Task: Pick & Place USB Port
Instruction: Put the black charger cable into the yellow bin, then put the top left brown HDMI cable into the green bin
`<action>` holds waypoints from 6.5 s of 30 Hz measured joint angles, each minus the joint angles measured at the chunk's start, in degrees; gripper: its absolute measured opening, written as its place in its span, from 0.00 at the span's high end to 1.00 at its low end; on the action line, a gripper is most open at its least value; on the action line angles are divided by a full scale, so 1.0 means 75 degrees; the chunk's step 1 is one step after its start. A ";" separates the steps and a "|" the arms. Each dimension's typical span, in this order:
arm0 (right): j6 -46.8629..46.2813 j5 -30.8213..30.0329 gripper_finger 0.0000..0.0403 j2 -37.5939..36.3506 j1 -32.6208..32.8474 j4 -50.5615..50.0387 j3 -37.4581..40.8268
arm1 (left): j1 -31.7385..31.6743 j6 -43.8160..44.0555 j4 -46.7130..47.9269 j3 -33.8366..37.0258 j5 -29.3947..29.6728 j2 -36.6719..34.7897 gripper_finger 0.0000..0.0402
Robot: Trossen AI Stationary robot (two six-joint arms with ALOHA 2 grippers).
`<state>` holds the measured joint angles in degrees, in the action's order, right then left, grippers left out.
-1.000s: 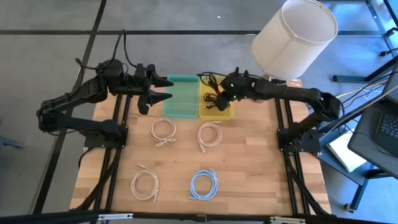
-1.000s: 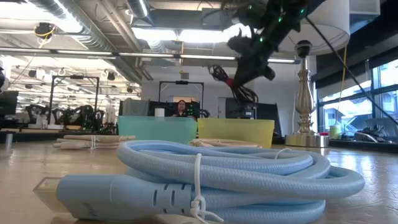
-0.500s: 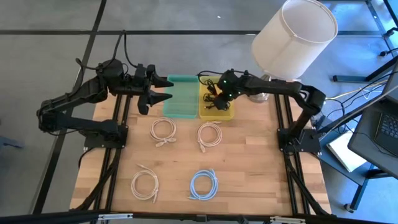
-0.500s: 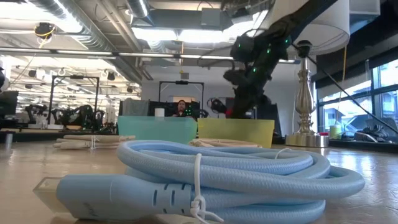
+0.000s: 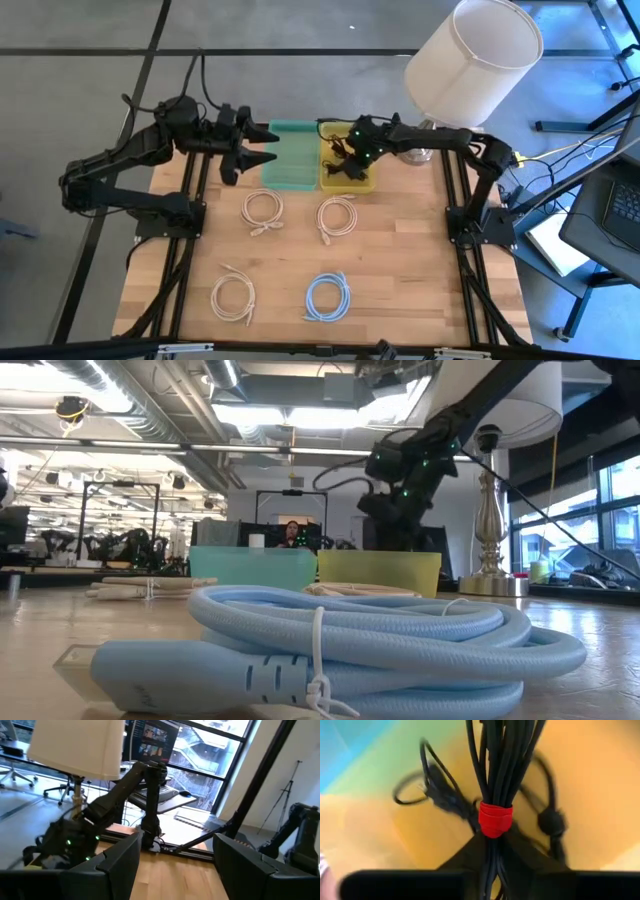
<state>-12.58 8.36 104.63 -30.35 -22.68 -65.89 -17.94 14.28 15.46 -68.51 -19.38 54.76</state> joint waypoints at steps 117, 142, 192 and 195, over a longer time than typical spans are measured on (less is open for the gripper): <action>-0.3046 -0.3114 0.74 -0.5518 0.6714 -0.0953 -0.0003 | 0.1299 0.5262 0.2769 0.5831 0.2027 0.0684 0.92; -0.2661 -0.3511 0.74 -0.5518 0.6700 -0.0154 -0.0003 | -0.1338 0.1063 0.1212 0.2197 0.2584 0.0295 0.92; -0.2447 -0.3829 0.74 -0.5515 0.6707 0.0232 -0.0003 | -0.3609 -0.1655 0.2515 -0.0607 0.1991 0.7217 0.85; -0.2448 -0.3829 0.74 -0.5515 0.6709 0.0233 -0.0003 | -0.3552 -0.1661 0.2423 -0.0607 0.1965 0.7198 0.72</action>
<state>-30.94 -20.36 63.26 19.97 -20.93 -65.91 -44.57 1.83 33.63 -73.06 -4.65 108.75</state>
